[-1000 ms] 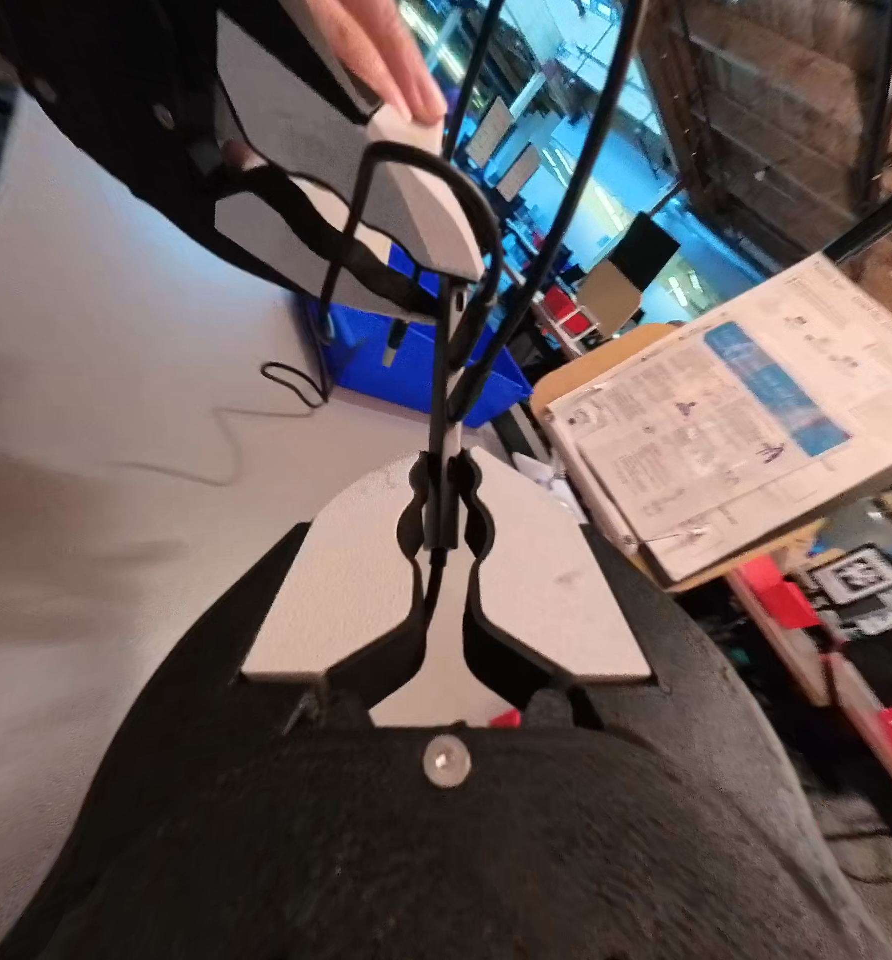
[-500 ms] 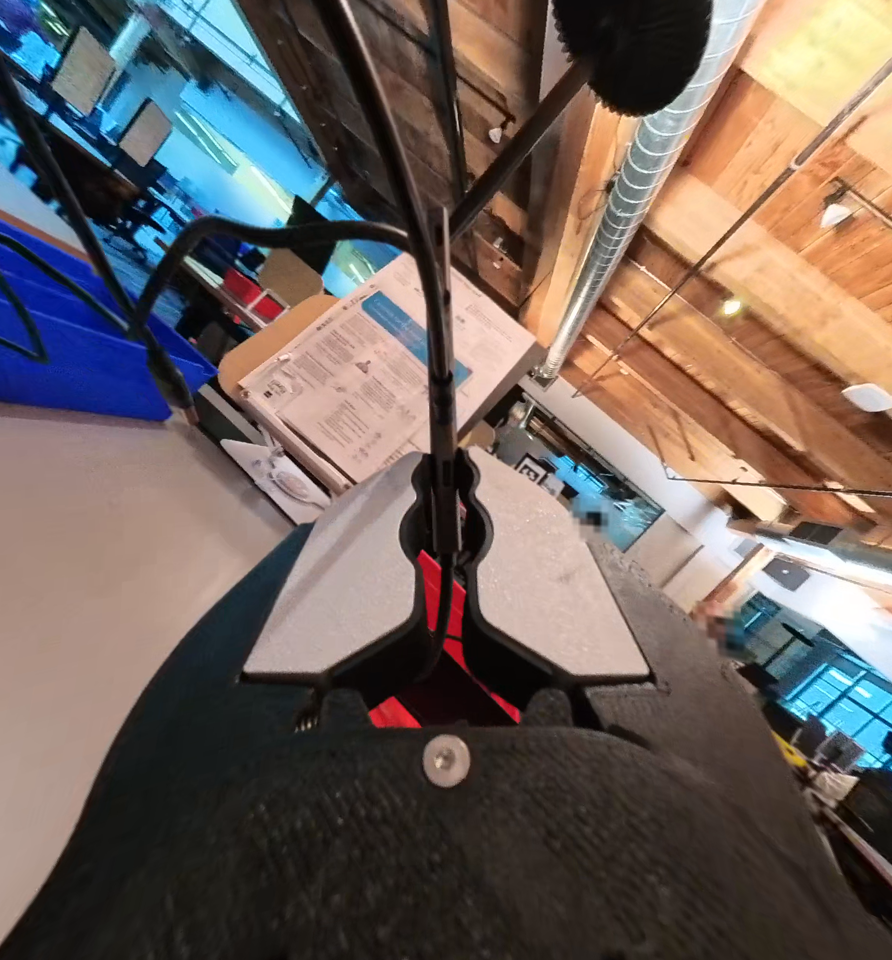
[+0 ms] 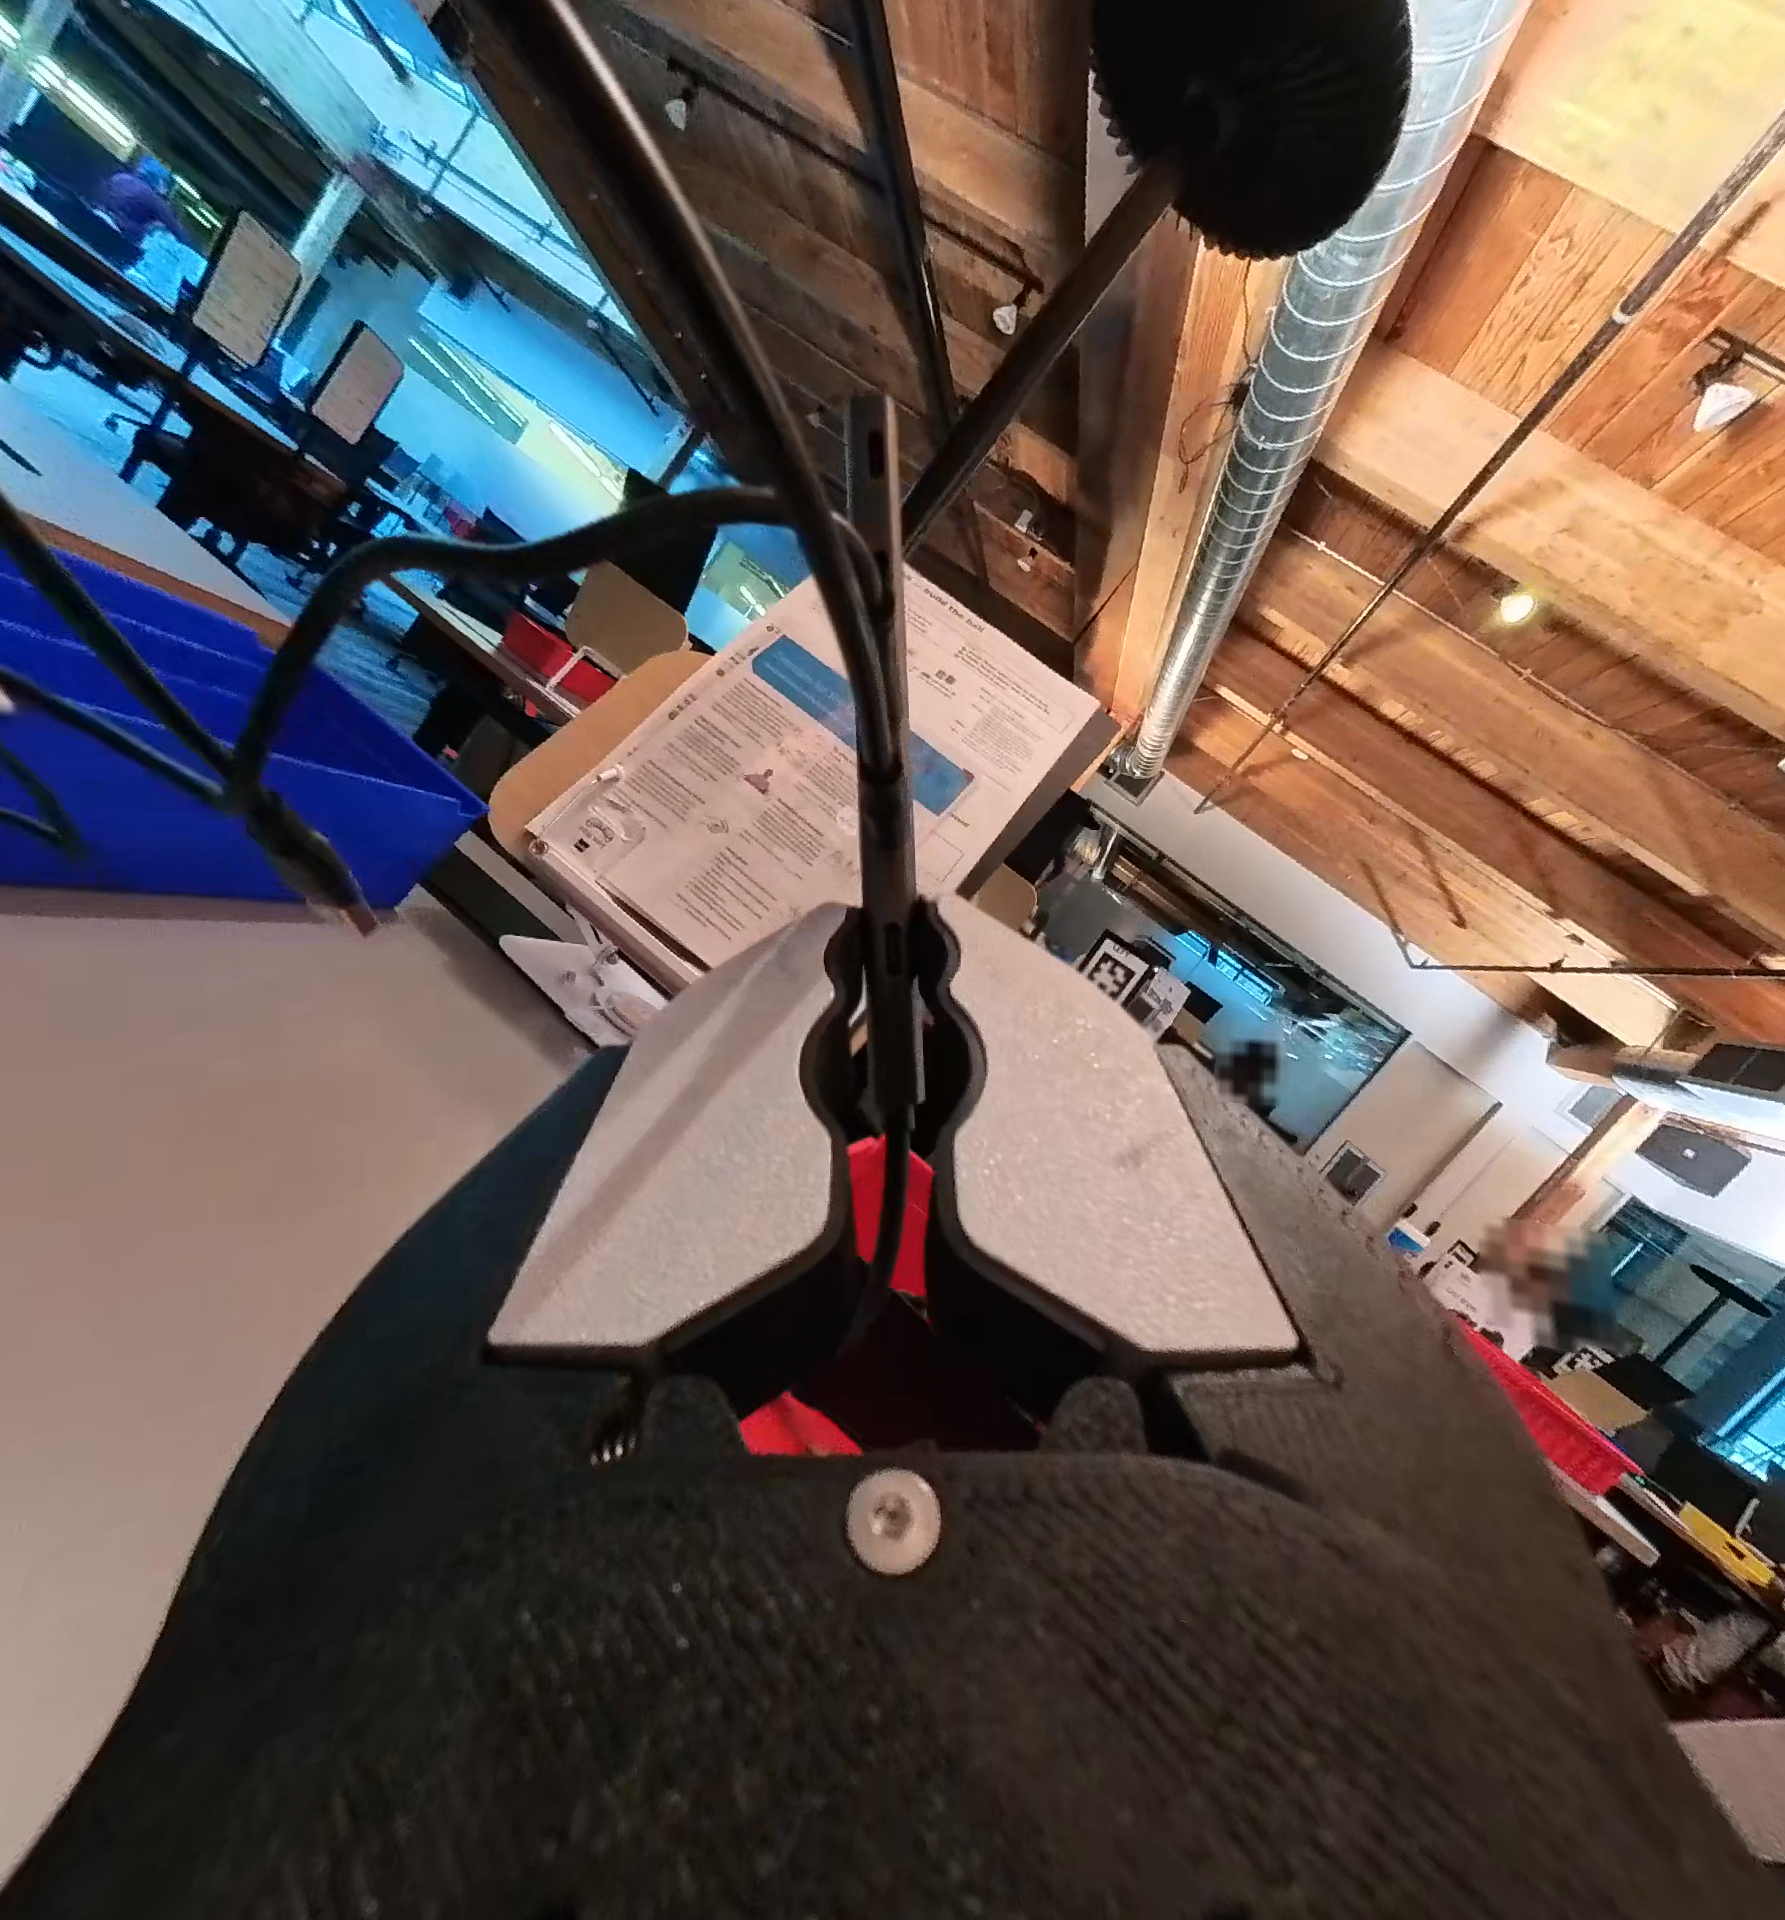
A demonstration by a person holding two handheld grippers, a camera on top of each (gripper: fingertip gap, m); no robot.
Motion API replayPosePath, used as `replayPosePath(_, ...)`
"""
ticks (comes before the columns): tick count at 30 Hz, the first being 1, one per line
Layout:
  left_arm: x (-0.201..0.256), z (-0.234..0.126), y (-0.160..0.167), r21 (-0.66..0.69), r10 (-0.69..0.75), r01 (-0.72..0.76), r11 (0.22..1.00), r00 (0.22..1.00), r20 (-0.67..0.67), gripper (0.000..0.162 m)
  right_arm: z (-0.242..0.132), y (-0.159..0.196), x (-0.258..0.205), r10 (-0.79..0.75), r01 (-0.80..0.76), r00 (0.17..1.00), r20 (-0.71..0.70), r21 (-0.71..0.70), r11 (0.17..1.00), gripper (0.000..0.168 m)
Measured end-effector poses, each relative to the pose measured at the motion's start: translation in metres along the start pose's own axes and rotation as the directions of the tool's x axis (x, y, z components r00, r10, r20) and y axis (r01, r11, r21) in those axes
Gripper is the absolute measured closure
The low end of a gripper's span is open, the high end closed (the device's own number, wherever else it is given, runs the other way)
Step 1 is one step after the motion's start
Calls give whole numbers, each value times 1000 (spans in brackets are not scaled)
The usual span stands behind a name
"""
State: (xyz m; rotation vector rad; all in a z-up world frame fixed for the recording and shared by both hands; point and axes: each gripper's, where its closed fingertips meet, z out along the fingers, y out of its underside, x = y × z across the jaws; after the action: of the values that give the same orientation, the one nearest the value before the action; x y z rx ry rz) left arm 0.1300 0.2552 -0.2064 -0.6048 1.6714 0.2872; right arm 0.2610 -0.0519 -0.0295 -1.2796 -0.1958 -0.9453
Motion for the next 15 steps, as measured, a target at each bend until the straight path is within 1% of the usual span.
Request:
replayPosePath(1, -4, 5, -1, 3, -10, 10, 1000, 1000, 25, 151, 0, 3, 0, -3, 3, 1000, 1, -18, 1000, 159)
replayPosePath(2, -9, 8, -2, 6, -12, 12, 1000, 999, 42, 157, -1, 6, 1, -13, 13, 1000, -11, -37, 999, 159)
replayPosePath(3, -18, 10, 0, -6, -7, 8, 1000, 997, 72, 159, -1, 9, 3, -25, 24, 999, -20, -54, 998, 159)
replayPosePath(5, -51, 6, 9, -63, 29, -18, 998, 982, 186, 159, -3, 15, 4, -32, 31, 999, -9, -78, 996, 159)
replayPosePath(6, -72, 1, 15, -90, 43, -21, 996, 967, 253, 159, -4, 18, 6, -29, 28, 999, -15, -86, 996, 159)
replayPosePath(8, -120, -16, 22, -117, 24, 24, 993, 916, 400, 159, -5, 25, 5, -7, 6, 1000, -12, -91, 996, 159)
replayPosePath(9, -143, -27, 18, -92, -7, 56, 994, 884, 467, 159, -4, 25, 2, 3, -3, 1000, 4, -79, 997, 158)
replayPosePath(10, -163, -39, 9, -36, -59, 91, 995, 855, 515, 159, -3, 24, -3, 2, -1, 1000, 17, -55, 998, 159)
replayPosePath(11, -176, -50, -7, 48, -132, 126, 991, 836, 532, 159, -1, 23, -8, 2, -1, 1000, 26, -41, 999, 159)
replayPosePath(12, -182, -58, -27, 145, -213, 161, 976, 836, 505, 159, 2, 23, -13, 6, -4, 999, 36, -40, 999, 159)
replayPosePath(13, -179, -59, -48, 226, -280, 198, 954, 858, 430, 159, 5, 22, -18, 1, 1, 999, 49, -36, 999, 159)
replayPosePath(15, -157, -53, -84, 293, -337, 264, 919, 910, 240, 159, 9, 17, -29, -43, 44, 997, 66, -17, 999, 159)
